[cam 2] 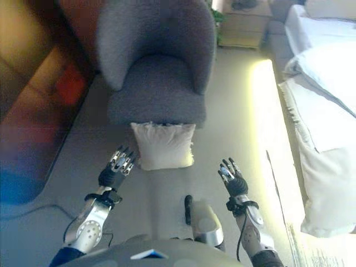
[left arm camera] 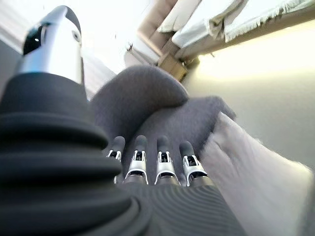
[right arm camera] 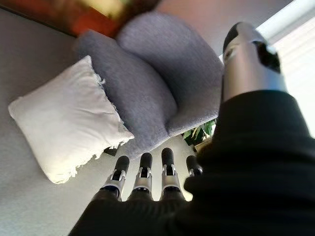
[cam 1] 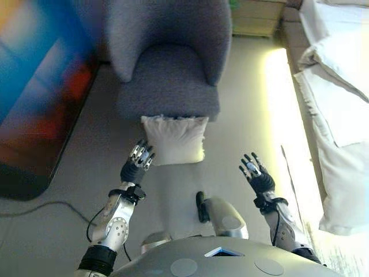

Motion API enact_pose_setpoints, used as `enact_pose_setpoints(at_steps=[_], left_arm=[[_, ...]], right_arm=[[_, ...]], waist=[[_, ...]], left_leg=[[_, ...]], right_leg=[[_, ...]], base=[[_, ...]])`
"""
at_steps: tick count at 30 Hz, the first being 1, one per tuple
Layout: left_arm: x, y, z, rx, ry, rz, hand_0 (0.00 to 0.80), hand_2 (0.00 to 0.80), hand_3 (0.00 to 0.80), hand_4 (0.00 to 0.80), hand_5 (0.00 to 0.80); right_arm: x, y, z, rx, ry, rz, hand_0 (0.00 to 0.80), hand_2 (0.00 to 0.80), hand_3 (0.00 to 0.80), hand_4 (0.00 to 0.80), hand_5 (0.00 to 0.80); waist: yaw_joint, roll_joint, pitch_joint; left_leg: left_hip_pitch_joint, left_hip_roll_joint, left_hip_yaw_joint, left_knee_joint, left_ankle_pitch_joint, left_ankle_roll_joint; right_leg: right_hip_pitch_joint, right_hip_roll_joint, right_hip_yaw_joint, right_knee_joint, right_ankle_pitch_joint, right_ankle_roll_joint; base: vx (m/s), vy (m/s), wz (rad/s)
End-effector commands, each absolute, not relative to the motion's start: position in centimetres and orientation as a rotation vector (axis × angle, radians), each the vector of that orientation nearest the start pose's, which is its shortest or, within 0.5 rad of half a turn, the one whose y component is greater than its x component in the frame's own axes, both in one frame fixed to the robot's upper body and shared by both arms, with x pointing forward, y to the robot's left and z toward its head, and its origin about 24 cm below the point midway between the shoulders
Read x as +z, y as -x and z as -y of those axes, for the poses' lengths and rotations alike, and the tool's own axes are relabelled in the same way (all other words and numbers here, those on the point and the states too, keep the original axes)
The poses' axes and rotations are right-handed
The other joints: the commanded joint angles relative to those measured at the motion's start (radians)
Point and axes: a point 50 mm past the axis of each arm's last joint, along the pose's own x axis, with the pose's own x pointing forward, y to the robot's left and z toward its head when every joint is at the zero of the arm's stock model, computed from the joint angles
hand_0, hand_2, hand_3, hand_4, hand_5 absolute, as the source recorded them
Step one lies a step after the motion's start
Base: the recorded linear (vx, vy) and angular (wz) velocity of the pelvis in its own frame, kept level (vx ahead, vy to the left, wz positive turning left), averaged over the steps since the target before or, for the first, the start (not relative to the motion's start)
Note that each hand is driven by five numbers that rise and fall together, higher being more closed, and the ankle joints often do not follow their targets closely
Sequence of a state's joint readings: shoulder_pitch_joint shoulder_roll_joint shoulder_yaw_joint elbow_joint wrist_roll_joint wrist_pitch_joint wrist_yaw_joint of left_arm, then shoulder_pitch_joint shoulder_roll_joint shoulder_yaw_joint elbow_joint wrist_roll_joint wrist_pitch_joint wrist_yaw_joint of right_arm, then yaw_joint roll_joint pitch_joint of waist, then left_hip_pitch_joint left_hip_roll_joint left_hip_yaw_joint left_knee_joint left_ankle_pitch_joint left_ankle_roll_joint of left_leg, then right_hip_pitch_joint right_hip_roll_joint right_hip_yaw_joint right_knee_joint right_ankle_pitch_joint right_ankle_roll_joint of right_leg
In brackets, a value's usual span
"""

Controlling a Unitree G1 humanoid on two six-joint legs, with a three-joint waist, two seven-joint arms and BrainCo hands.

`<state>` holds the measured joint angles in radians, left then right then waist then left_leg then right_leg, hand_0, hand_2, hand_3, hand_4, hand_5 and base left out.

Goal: Pick up the cushion and take it to the sofa

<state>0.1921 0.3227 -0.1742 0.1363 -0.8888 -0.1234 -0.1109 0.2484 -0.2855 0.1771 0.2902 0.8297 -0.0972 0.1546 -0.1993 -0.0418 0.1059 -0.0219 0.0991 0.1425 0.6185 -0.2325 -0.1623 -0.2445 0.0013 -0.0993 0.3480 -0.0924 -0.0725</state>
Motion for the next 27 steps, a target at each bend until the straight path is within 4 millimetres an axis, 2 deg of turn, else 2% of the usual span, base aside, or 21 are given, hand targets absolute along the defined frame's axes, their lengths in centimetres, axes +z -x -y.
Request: enact_pose_setpoints(at_steps=[1,2,4,5,6,8,11,16,19,21,27], left_arm=[[1.1,-21.4,-18.8,-0.040,0.637,-0.069,0.000,0.000,0.000,0.000,0.000],[1.2,-21.6,-18.6,-0.048,0.636,-0.063,0.000,0.000,0.000,0.000,0.000],[1.2,-21.6,-18.7,-0.042,0.634,-0.058,0.000,0.000,0.000,0.000,0.000],[1.2,-21.7,-18.9,-0.039,0.638,-0.058,0.000,0.000,0.000,0.000,0.000],[1.3,-21.6,-19.0,-0.040,0.641,-0.056,0.000,0.000,0.000,0.000,0.000],[1.3,-21.2,-19.3,-0.037,0.639,-0.051,0.000,0.000,0.000,0.000,0.000],[1.2,-20.9,-19.1,-0.043,0.644,-0.046,0.000,0.000,0.000,0.000,0.000],[1.0,-20.8,-19.0,-0.040,0.643,-0.048,0.000,0.000,0.000,0.000,0.000],[0.9,-20.9,-19.2,-0.048,0.655,-0.051,0.000,0.000,0.000,0.000,0.000],[0.7,-20.7,-19.6,-0.041,0.644,-0.063,0.000,0.000,0.000,0.000,0.000],[0.5,-20.3,-20.5,-0.017,0.627,-0.081,0.000,0.000,0.000,0.000,0.000]], right_arm=[[-4.1,-19.1,18.7,0.089,-0.503,-0.296,0.000,0.000,0.000,0.000,0.000],[-4.0,-19.2,18.7,0.095,-0.510,-0.284,0.000,0.000,0.000,0.000,0.000],[-3.8,-19.4,18.7,0.092,-0.505,-0.279,0.000,0.000,0.000,0.000,0.000],[-3.7,-19.4,18.8,0.086,-0.504,-0.283,0.000,0.000,0.000,0.000,0.000],[-3.7,-19.3,18.8,0.079,-0.505,-0.286,0.000,0.000,0.000,0.000,0.000],[-3.7,-18.6,19.1,0.079,-0.515,-0.290,0.000,0.000,0.000,0.000,0.000],[-3.8,-18.0,19.6,0.076,-0.518,-0.296,0.000,0.000,0.000,0.000,0.000],[-4.0,-18.0,19.6,0.078,-0.539,-0.303,0.000,0.000,0.000,0.000,0.000],[-3.7,-18.1,18.8,0.105,-0.537,-0.279,0.000,0.000,0.000,0.000,0.000],[-3.4,-18.3,18.3,0.107,-0.546,-0.270,0.000,0.000,0.000,0.000,0.000],[-3.1,-18.8,17.5,0.121,-0.549,-0.269,0.000,0.000,0.000,0.000,0.000]], waist=[[0.020,-0.032,-0.028],[0.032,-0.041,-0.019],[0.056,-0.052,-0.004],[0.063,-0.052,0.001],[0.072,-0.049,0.007],[0.094,-0.042,0.013],[0.112,-0.028,0.008],[0.121,-0.009,0.007],[0.116,0.015,0.004],[0.118,0.022,0.006],[0.133,0.007,-0.001]], left_leg=[[-0.002,0.039,0.094,0.216,0.336,0.081],[-0.061,0.050,0.086,0.205,0.320,0.097],[-0.136,0.048,0.058,0.074,0.286,0.136],[-0.146,0.047,0.047,0.007,0.293,0.138],[-0.151,0.048,0.030,-0.090,0.310,0.134],[-0.156,0.064,-0.039,-0.337,0.345,0.110],[-0.148,0.096,-0.103,-0.539,0.375,0.076],[-0.134,0.114,-0.116,-0.609,0.393,0.059],[-0.140,0.079,-0.076,-0.592,0.366,0.070],[-0.138,0.065,-0.081,-0.573,0.344,0.077],[-0.147,-0.011,-0.073,-0.455,0.247,0.128]], right_leg=[[0.129,-0.008,0.023,-0.246,0.160,0.045],[0.152,-0.005,0.037,-0.250,0.149,0.041],[0.174,0.001,0.071,-0.243,0.123,0.047],[0.180,0.005,0.082,-0.235,0.108,0.052],[0.187,0.011,0.095,-0.228,0.093,0.058],[0.215,0.017,0.139,-0.227,0.064,0.083],[0.251,0.012,0.174,-0.237,0.040,0.105],[0.294,0.002,0.188,-0.228,-0.001,0.115],[0.297,-0.016,0.169,-0.184,-0.042,0.130],[0.276,-0.030,0.163,-0.138,-0.061,0.135],[0.268,-0.086,0.164,-0.064,-0.027,0.171]], base=[[0.308,-0.033,-0.44],[0.323,0.019,-0.41],[0.249,0.113,-0.25],[0.241,0.159,-0.47],[0.263,0.190,-0.54],[0.317,0.203,-0.41],[0.304,0.130,-0.42],[0.272,0.110,-0.39],[0.295,0.195,-0.38],[0.265,0.212,-0.12],[0.286,0.159,-0.12]])
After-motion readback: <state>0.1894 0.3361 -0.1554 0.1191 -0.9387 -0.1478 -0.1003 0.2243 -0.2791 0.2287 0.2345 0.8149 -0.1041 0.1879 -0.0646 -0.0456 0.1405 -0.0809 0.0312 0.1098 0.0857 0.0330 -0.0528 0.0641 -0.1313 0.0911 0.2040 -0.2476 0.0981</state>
